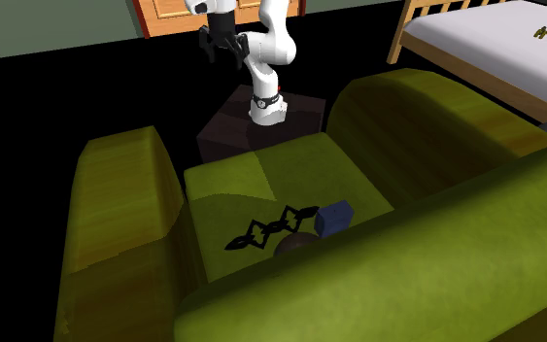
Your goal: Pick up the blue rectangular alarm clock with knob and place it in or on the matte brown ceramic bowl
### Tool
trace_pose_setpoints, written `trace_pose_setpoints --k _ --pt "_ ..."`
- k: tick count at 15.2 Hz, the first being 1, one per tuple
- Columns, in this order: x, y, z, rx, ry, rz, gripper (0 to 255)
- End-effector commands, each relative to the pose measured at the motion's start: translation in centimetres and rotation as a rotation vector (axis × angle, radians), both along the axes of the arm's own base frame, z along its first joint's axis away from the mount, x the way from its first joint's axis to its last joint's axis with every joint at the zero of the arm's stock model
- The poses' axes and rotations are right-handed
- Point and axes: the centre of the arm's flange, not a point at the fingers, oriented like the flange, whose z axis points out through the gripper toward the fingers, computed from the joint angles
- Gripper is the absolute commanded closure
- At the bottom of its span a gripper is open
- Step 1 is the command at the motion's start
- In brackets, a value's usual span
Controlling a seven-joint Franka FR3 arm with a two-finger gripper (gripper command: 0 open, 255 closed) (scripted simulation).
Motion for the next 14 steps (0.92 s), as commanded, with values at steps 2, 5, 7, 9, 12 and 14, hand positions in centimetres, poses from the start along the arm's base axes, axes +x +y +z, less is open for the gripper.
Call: trace_pose_setpoints --k 2,5,7,9,12,14 --pt "0.1 1.1 -0.7 0.001 -0.002 -0.015 0" --pt "0.6 4.4 -2.6 0.004 -0.008 -0.061 0" --pt "1.0 6.6 -3.9 0.007 -0.013 -0.091 0" --pt "1.5 8.8 -5.2 0.009 -0.017 -0.121 0" --pt "2.4 12.0 -7.1 0.012 -0.023 -0.166 0" --pt "3.0 14.2 -8.4 0.015 -0.028 -0.197 0"
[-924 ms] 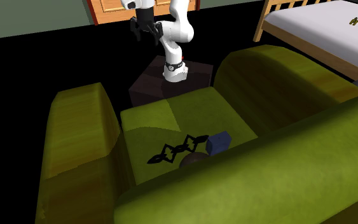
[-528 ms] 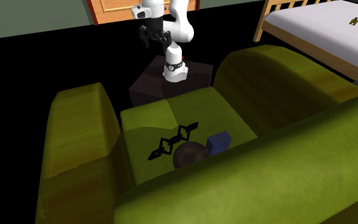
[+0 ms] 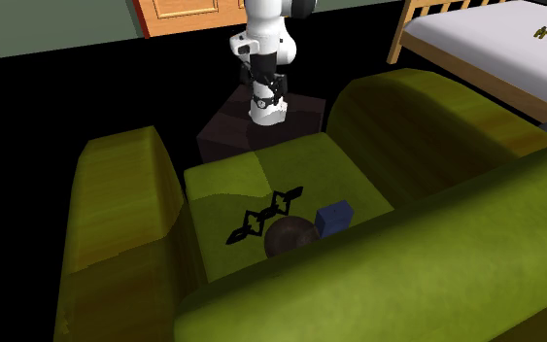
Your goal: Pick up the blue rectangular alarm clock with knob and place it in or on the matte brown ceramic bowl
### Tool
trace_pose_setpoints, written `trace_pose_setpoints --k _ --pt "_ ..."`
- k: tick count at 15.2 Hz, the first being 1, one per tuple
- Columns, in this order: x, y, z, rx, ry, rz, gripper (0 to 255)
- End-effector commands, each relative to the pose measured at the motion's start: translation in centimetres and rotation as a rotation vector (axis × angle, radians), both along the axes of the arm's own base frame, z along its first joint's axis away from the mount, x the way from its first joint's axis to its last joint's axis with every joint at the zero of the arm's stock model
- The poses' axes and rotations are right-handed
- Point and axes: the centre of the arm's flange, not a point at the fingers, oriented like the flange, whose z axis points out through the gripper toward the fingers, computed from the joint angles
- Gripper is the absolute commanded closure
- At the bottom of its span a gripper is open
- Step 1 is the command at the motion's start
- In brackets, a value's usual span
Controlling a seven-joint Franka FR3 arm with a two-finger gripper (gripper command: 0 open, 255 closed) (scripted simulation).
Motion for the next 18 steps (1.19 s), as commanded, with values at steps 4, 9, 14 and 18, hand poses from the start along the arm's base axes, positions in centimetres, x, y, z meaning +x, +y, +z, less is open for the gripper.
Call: trace_pose_setpoints --k 4,9,14,18 --pt "1.6 5.2 -3.2 0.006 -0.012 -0.079 0" --pt "3.9 10.3 -6.3 0.012 -0.022 -0.155 0" --pt "6.6 15.3 -9.4 0.017 -0.033 -0.23 0" --pt "9.1 19.2 -11.8 0.022 -0.042 -0.291 0"
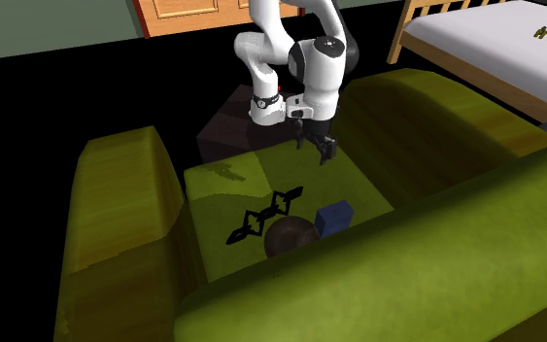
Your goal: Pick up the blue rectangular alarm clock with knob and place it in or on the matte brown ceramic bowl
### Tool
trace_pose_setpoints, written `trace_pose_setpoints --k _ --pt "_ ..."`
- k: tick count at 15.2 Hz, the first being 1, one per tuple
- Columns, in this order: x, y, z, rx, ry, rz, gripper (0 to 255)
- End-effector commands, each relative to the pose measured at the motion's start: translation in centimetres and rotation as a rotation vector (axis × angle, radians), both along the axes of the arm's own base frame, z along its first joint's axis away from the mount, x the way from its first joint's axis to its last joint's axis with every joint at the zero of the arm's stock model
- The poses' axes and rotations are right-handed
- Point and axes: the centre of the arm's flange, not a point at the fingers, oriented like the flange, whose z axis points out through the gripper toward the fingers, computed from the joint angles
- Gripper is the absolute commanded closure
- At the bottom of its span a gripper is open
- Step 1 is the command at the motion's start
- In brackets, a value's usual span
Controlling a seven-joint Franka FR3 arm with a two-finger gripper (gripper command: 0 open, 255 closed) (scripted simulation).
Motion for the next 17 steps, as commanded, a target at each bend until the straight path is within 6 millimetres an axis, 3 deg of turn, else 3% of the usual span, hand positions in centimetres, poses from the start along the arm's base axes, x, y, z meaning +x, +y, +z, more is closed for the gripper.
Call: trace_pose_setpoints --k 1,12,17 --pt "1.6 1.8 -1.2 0.004 -0.005 -0.034 0" --pt "9.8 11.4 -7.6 0.016 -0.029 -0.201 0" --pt "10.3 11.9 -10.0 0.017 -0.03 -0.209 0"
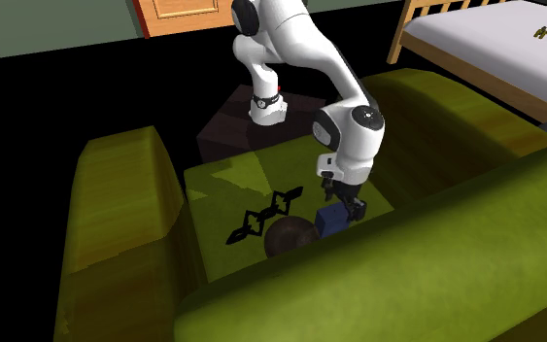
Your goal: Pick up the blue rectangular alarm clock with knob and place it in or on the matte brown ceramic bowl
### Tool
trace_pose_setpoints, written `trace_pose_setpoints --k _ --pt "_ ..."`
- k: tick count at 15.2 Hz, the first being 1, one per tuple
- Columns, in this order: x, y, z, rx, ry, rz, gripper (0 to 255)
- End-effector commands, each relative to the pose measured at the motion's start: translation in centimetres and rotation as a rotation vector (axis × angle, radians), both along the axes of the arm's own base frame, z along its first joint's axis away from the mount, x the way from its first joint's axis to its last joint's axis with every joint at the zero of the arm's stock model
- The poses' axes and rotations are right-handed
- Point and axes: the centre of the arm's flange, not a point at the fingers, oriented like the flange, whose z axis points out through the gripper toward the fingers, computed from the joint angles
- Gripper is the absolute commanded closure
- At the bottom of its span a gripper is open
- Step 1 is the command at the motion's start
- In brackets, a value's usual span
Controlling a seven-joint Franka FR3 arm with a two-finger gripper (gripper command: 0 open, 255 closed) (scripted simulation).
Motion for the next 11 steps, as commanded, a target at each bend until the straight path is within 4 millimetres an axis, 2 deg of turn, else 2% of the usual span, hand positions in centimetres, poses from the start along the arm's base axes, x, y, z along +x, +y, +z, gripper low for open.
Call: trace_pose_setpoints --k 1,4,11 --pt "0.1 0.0 -1.1 0.0 0.0 -0.001 0" --pt "0.1 0.0 -2.4 0.0 0.0 -0.001 0" --pt "0.1 0.0 -2.4 0.0 0.0 -0.001 0"
